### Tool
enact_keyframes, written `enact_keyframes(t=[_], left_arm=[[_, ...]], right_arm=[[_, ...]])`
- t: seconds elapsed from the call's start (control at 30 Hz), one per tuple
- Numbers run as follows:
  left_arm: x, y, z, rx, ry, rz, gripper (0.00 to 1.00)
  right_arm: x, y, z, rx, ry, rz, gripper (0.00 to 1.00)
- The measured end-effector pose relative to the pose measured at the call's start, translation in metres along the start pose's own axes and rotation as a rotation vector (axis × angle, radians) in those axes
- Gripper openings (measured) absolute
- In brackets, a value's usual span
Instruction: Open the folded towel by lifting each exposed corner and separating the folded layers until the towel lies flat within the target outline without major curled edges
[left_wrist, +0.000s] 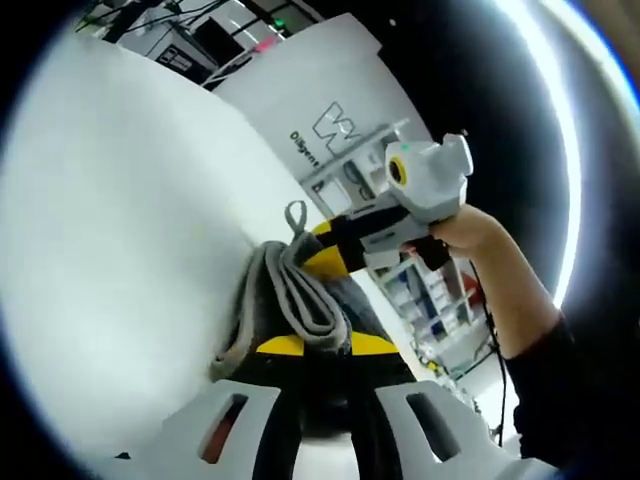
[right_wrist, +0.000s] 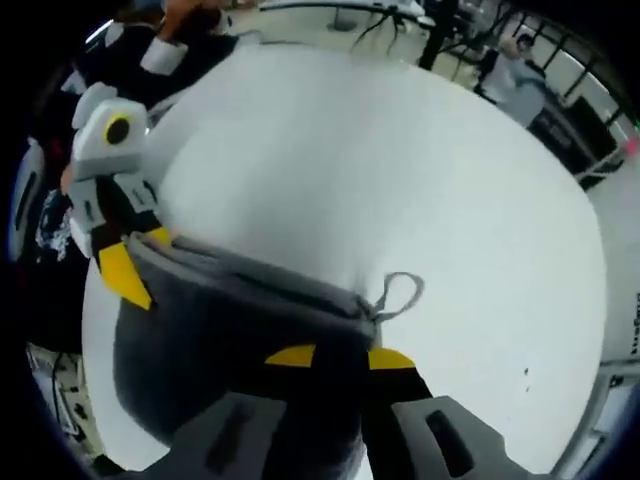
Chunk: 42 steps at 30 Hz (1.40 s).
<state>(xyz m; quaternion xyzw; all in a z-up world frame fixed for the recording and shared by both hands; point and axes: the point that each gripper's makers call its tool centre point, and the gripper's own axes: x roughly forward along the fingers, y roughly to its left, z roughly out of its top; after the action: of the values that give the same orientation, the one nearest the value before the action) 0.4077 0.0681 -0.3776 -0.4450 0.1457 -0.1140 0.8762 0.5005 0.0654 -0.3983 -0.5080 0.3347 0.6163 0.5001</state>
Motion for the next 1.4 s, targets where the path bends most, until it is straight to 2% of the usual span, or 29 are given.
enact_keyframes(t=[0.1,0.3,0.4,0.43,0.9,1.27,1.4], left_arm=[[0.001,-0.002,-0.002,0.006,0.009,-0.009,0.09],[0.002,-0.003,-0.003,0.008,0.016,-0.018,0.08],[0.002,-0.001,-0.002,0.009,0.015,-0.013,0.08],[0.002,-0.001,-0.001,0.009,0.014,-0.012,0.08],[0.002,-0.008,-0.003,0.023,0.007,-0.029,0.08],[0.000,-0.026,0.003,0.099,-0.023,-0.071,0.07],[-0.001,-0.035,0.007,0.197,-0.054,-0.082,0.07]], right_arm=[[-0.002,0.001,-0.001,0.011,-0.004,-0.002,0.05],[0.007,-0.006,-0.002,0.045,-0.038,0.004,0.11],[0.013,0.000,-0.003,-0.016,-0.028,-0.008,0.06],[0.013,0.003,-0.002,-0.013,-0.028,-0.011,0.03],[-0.006,-0.008,-0.001,-0.002,-0.102,-0.052,0.00],[-0.023,-0.008,-0.002,-0.002,-0.142,-0.068,0.00],[-0.029,-0.009,0.000,0.003,-0.177,-0.085,0.01]])
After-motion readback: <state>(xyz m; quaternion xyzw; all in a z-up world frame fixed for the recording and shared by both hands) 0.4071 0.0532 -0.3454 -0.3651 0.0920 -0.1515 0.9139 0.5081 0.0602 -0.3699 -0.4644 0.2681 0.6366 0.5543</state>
